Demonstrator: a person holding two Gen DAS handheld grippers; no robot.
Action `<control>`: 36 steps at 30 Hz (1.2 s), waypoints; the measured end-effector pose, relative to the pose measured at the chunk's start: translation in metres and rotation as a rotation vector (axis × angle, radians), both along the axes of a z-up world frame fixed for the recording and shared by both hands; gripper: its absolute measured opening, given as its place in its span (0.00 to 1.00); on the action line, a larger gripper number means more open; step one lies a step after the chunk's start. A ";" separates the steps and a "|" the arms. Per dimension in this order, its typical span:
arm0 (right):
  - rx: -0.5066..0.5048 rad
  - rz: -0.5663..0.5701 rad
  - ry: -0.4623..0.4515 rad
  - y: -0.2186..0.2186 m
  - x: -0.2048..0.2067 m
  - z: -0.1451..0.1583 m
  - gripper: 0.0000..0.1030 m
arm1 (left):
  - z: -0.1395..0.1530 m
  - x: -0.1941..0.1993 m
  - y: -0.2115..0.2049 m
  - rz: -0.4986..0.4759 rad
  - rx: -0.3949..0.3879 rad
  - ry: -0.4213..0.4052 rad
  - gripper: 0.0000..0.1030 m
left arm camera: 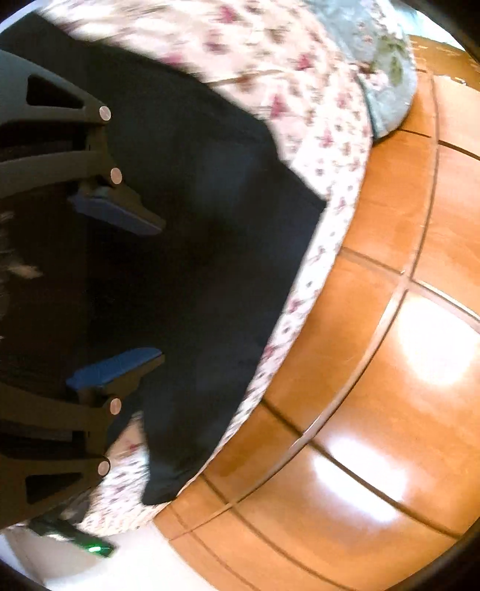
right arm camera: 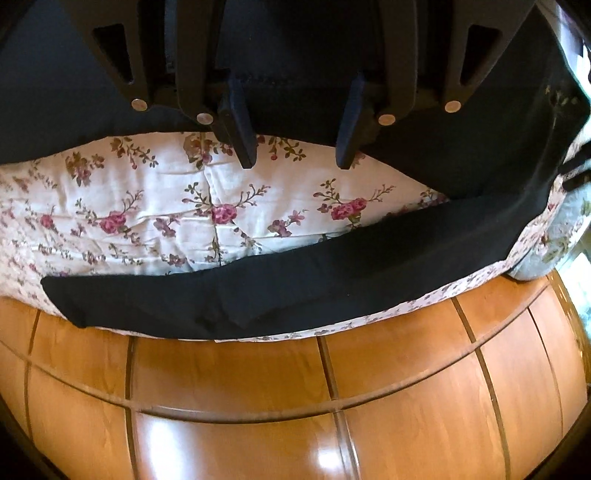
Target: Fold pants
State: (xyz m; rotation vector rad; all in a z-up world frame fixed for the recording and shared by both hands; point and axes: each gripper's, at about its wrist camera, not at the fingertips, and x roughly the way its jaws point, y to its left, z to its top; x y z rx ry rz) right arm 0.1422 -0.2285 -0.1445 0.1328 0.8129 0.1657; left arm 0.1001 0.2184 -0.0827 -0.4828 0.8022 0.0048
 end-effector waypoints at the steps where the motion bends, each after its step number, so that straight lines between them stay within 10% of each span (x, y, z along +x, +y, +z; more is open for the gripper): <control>1: 0.004 0.000 -0.001 -0.001 0.000 -0.001 0.44 | 0.004 0.013 0.006 0.012 0.019 -0.005 0.63; 14: 0.047 -0.003 -0.010 -0.006 -0.001 -0.004 0.46 | -0.025 0.168 0.094 0.195 0.124 0.127 0.64; 27: 0.067 -0.003 -0.013 -0.008 0.000 -0.005 0.46 | -0.065 0.219 0.096 0.074 0.255 0.103 0.64; 29: 0.067 -0.004 -0.014 -0.008 0.000 -0.005 0.46 | -0.065 0.217 0.095 0.079 0.258 0.100 0.56; 31: 0.067 -0.004 -0.014 -0.008 0.000 -0.005 0.46 | -0.063 0.215 0.096 0.088 0.254 0.091 0.28; 36: 0.072 -0.004 -0.016 -0.008 0.001 -0.005 0.46 | -0.053 0.207 0.089 0.078 0.260 0.060 0.13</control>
